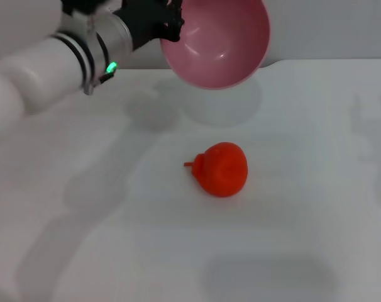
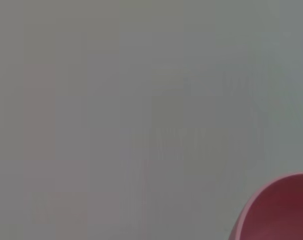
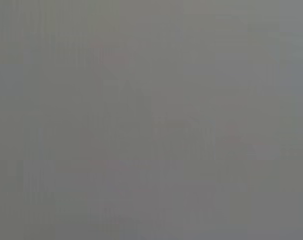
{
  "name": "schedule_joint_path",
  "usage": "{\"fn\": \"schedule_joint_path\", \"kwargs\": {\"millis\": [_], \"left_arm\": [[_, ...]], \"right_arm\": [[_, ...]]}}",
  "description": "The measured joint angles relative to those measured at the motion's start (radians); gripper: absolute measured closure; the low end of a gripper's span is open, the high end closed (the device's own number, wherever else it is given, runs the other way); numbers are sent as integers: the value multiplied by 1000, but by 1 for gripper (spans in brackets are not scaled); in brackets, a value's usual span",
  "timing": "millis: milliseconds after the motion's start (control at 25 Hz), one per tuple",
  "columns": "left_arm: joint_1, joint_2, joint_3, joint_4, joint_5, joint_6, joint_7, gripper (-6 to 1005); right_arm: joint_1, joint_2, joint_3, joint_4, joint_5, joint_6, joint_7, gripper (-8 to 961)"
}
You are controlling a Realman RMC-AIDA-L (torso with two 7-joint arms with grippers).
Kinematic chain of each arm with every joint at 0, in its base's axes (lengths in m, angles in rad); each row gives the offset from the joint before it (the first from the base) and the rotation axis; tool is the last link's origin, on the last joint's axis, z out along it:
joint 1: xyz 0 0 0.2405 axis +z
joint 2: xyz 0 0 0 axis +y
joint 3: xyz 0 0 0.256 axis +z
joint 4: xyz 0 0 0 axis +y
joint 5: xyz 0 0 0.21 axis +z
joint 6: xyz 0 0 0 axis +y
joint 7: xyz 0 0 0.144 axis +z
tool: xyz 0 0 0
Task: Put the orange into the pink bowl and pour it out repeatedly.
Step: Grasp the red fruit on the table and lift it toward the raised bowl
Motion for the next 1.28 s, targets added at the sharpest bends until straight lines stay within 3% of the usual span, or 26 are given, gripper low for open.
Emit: {"fn": "schedule_joint_path", "kwargs": {"millis": [240, 480, 720, 920, 1080, 1280], "left_arm": [[-88, 4, -301, -29, -64, 430, 0, 951], [-135, 21, -488, -85, -44, 693, 9, 951], [-124, 33, -568, -88, -8, 763, 6, 951], [-111, 34, -576, -87, -7, 777, 10, 951], [-108, 30, -573, -87, -7, 779, 13, 951], [-102, 23, -570, -88, -6, 779, 14, 951]], "right_arm": [[34, 0, 66, -7, 3, 161, 48, 450], [127, 1, 220, -11, 3, 538, 113, 445], [254, 1, 354, -13, -1, 932, 113, 440], [361, 0, 399, -22, -70, 1214, 86, 436], [430, 2, 393, -34, -135, 1350, 62, 433], [510, 3, 368, -104, -146, 1397, 37, 429]]}}
